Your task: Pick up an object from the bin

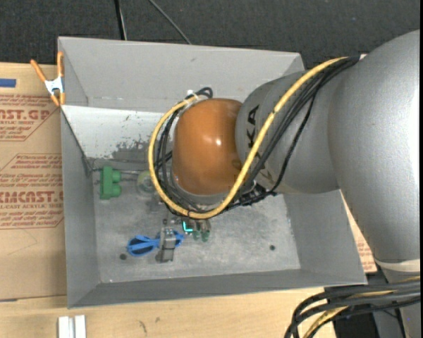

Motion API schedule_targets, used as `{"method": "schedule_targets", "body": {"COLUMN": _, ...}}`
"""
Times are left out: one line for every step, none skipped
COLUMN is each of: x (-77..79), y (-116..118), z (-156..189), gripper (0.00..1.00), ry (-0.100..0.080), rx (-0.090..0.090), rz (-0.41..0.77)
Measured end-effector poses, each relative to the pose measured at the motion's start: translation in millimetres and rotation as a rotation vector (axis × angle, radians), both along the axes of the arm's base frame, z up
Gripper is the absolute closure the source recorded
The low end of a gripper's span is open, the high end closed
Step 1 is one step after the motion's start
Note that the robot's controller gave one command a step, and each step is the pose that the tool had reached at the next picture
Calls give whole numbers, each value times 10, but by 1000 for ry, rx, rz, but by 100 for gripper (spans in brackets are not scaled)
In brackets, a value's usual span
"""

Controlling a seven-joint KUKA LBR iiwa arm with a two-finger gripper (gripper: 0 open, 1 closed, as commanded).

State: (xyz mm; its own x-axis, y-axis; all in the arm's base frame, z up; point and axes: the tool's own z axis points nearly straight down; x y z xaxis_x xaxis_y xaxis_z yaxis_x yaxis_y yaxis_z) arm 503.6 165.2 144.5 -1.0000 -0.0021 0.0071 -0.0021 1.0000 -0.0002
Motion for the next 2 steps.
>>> {"method": "schedule_targets", "body": {"x": 141, "y": -167, "z": -793, "gripper": 0, "ry": -1, "rx": -2, "rz": -102}}
{"method": "schedule_targets", "body": {"x": 155, "y": -154, "z": -749, "gripper": 100, "ry": -7, "rx": 1, "rz": -101}}
